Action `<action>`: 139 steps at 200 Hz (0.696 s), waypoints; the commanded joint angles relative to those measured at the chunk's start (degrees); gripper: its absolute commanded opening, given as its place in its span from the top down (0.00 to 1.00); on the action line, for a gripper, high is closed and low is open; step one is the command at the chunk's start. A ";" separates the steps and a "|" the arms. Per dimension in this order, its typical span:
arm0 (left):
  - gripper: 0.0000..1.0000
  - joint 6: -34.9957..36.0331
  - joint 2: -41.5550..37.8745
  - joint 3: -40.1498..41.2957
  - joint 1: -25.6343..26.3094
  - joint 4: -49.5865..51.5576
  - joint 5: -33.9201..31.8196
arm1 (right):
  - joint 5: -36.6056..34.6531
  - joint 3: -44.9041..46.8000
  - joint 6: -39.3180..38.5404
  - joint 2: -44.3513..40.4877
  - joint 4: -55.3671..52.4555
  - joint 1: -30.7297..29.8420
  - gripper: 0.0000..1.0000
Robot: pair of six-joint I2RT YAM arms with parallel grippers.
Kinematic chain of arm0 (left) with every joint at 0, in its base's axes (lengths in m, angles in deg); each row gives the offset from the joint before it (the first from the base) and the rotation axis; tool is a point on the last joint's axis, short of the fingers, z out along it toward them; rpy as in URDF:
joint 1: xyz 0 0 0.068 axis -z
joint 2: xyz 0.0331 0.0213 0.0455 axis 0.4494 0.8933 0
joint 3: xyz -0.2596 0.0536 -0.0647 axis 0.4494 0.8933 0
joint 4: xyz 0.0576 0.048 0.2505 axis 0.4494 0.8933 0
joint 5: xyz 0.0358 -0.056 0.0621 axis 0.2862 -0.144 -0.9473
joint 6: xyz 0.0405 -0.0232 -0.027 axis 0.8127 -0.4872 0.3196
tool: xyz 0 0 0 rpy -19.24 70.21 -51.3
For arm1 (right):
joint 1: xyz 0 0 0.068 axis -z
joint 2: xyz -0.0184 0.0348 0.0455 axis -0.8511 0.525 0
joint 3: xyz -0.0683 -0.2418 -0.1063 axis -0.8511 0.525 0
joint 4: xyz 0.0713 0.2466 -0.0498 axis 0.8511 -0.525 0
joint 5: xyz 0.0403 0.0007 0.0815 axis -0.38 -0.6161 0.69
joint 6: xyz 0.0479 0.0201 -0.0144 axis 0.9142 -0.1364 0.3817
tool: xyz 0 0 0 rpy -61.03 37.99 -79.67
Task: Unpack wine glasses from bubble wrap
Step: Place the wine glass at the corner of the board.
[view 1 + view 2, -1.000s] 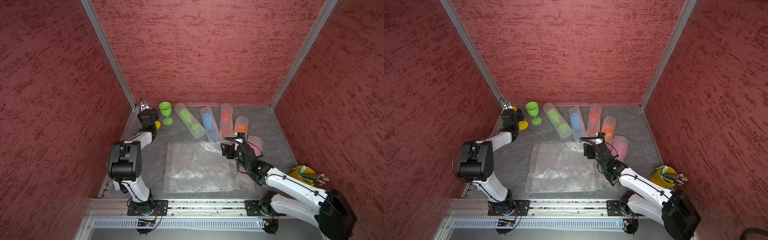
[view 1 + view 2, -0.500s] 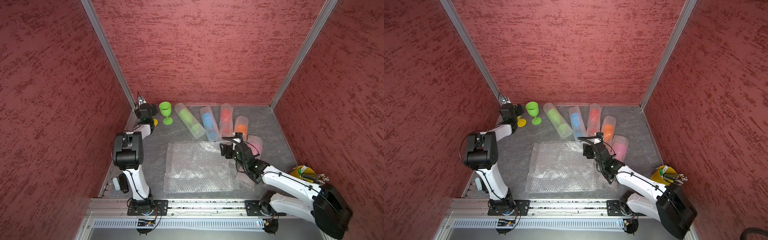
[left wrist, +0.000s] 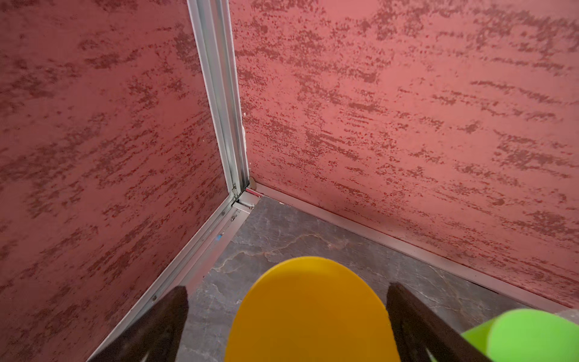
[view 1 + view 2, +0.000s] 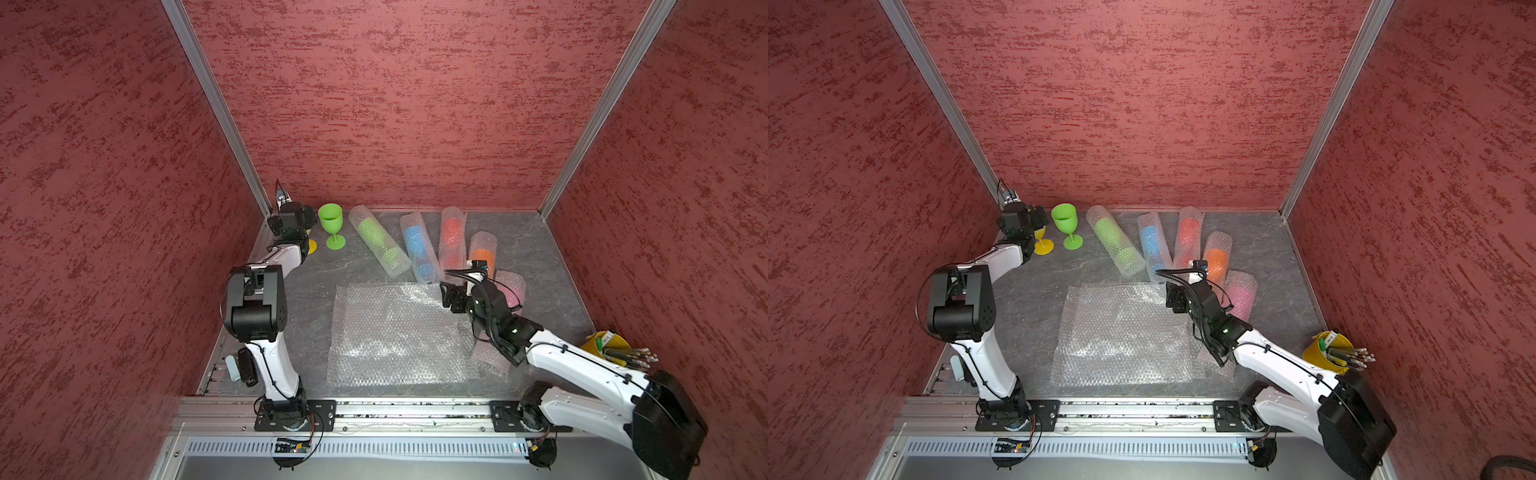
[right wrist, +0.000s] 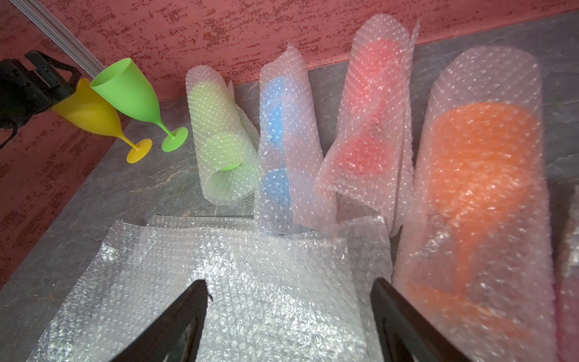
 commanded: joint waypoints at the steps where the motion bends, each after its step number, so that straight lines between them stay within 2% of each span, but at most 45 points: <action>1: 0.00 -5.36 -10.16 0.56 0.23 2.77 -4.79 | -2.84 -4.09 -0.85 -1.89 -3.35 0.44 0.15; 26: 0.00 -11.84 -18.14 -2.51 1.67 15.03 -10.84 | -6.64 -8.51 1.09 -1.57 -10.18 0.52 0.15; 45: 0.00 -15.73 -25.40 -1.90 5.32 22.94 -12.77 | -10.05 -10.57 4.84 -1.56 -15.99 0.80 0.18; 61: 0.02 -20.33 -32.98 3.50 11.63 26.12 -10.85 | -11.84 -8.42 8.31 -3.91 -16.92 0.95 0.19; 72: 0.05 -23.94 -37.71 7.72 17.02 27.28 -8.67 | -13.63 -7.69 11.37 -5.07 -20.07 1.84 0.15; 86: 0.06 -24.84 -41.32 10.52 24.80 30.09 -8.20 | -14.31 -7.28 13.61 -5.96 -24.16 3.90 0.10; 102: 0.06 -25.50 -43.02 10.39 32.18 36.49 -5.37 | -15.39 -6.62 15.84 -6.38 -28.46 6.85 0.01; 122: 0.02 -26.57 -43.16 8.48 37.92 45.74 0.34 | -12.62 -3.98 17.23 -6.73 -29.92 12.46 0.01; 139: 0.00 -24.09 -43.38 7.82 41.64 50.57 3.17 | -8.70 -1.05 18.29 -7.38 -28.69 16.76 0.01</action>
